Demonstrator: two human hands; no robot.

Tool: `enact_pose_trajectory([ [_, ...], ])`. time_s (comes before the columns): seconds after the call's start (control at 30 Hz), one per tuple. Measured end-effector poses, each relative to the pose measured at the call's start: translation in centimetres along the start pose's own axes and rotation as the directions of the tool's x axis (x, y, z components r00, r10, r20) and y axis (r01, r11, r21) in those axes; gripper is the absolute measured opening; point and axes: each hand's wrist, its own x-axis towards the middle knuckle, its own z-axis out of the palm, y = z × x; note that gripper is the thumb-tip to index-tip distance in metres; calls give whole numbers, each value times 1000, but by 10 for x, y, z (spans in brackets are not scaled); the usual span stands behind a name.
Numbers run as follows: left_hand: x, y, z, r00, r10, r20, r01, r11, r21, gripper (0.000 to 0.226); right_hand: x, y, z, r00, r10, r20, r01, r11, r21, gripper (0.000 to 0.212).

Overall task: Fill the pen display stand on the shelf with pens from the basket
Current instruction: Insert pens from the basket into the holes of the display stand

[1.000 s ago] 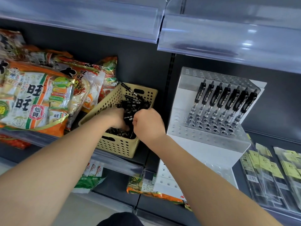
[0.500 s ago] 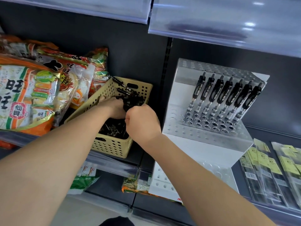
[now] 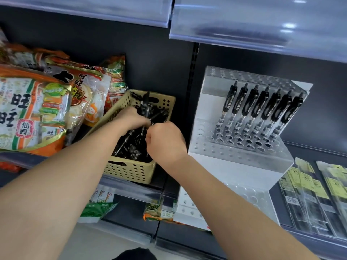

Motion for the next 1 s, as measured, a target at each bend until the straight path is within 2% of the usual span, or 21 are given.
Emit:
enact_pose_trajectory([
  [0.07,-3,1,-4,1000,-22,-15,17,970,-243,30,0,1,1,1000,2,5,-2,1000,18,21],
  [0.13,-11,5,-9,1000,17,-8,-19,926,-378,26,0,1,2,1000,6,8,-6,1000,25,20],
  [0.23,-19,10,-17,992,122,-16,-113,853,-510,18,0,2,4,1000,3,-6,-2,999,44,18],
  [0.33,-25,9,-22,987,153,-53,-155,803,-576,18,-1,1,4,1000,10,-15,-9,996,83,20],
  [0.47,-41,7,-27,988,142,-54,-137,683,-717,23,-2,0,3,989,68,-130,-25,951,308,18],
  [0.53,-48,7,-28,986,157,-46,-139,652,-745,22,-3,-2,-5,978,149,-144,-61,873,485,21],
  [0.6,-58,9,-29,985,161,-60,-150,637,-757,11,-1,-6,-14,965,227,-130,-95,768,634,33],
  [0.67,-66,9,-32,982,184,-45,-153,630,-761,12,8,-9,-22,942,321,-101,-130,623,772,45],
  [0.73,-73,9,-39,960,279,26,-162,627,-762,11,16,-11,-31,915,401,-46,-165,477,863,49],
  [0.8,-76,8,-45,921,377,101,-181,642,-745,10,22,-10,-38,906,423,-21,-174,416,893,39],
  [0.93,-84,11,-52,859,460,225,-198,704,-682,10,28,-6,-48,894,442,-70,-102,353,930,15],
  [1.0,-87,12,-54,848,468,249,-204,721,-662,10,27,-4,-55,898,436,-51,-117,350,930,14],
])
